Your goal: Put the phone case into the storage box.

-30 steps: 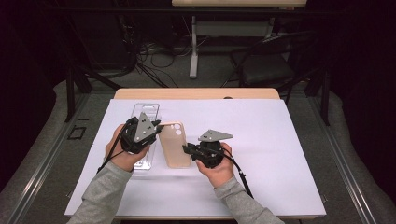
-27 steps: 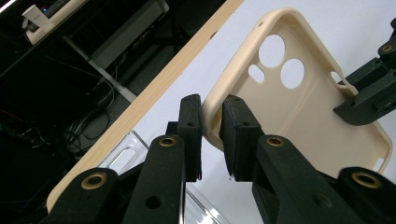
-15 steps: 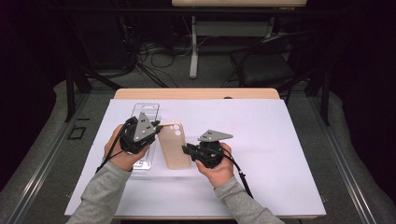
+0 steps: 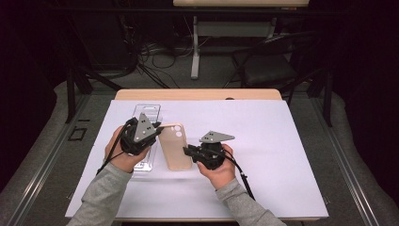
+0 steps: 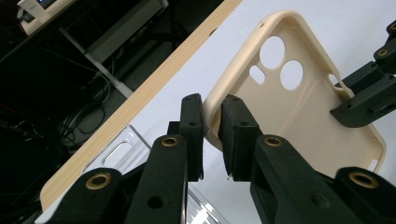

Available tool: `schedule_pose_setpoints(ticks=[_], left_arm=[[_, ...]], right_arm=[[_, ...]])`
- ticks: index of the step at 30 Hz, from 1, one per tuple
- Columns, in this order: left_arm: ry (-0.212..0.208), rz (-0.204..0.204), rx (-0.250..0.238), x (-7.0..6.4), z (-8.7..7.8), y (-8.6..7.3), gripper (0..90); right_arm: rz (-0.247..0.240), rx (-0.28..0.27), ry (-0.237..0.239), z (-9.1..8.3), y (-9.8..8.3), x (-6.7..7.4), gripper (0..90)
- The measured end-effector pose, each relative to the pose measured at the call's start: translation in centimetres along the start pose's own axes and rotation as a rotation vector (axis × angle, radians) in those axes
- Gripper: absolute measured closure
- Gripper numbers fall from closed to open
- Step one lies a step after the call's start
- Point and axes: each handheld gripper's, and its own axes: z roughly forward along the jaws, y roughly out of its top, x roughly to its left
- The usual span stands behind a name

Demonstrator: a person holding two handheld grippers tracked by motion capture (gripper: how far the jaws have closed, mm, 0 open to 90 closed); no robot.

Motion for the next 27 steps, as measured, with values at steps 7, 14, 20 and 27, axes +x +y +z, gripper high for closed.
schedule_pose_setpoints(ticks=[7,14,20,27], left_arm=[[-0.004,-0.007,-0.005,0.06,0.07,-0.04,80.2],[-0.006,-0.013,-0.010,0.22,0.18,-0.16,80.3],[-0.004,-0.023,-0.013,0.53,0.30,-0.35,80.2],[0.001,-0.039,-0.019,0.94,0.49,-0.63,80.2]], right_arm=[[0.005,-0.002,0.002,0.10,-0.03,-0.08,80.6],[0.009,-0.001,0.015,0.12,-0.01,-0.21,78.7],[0.014,-0.002,0.013,0.05,0.02,-0.37,76.6],[0.024,-0.004,0.018,-0.14,0.19,-0.64,72.5]])
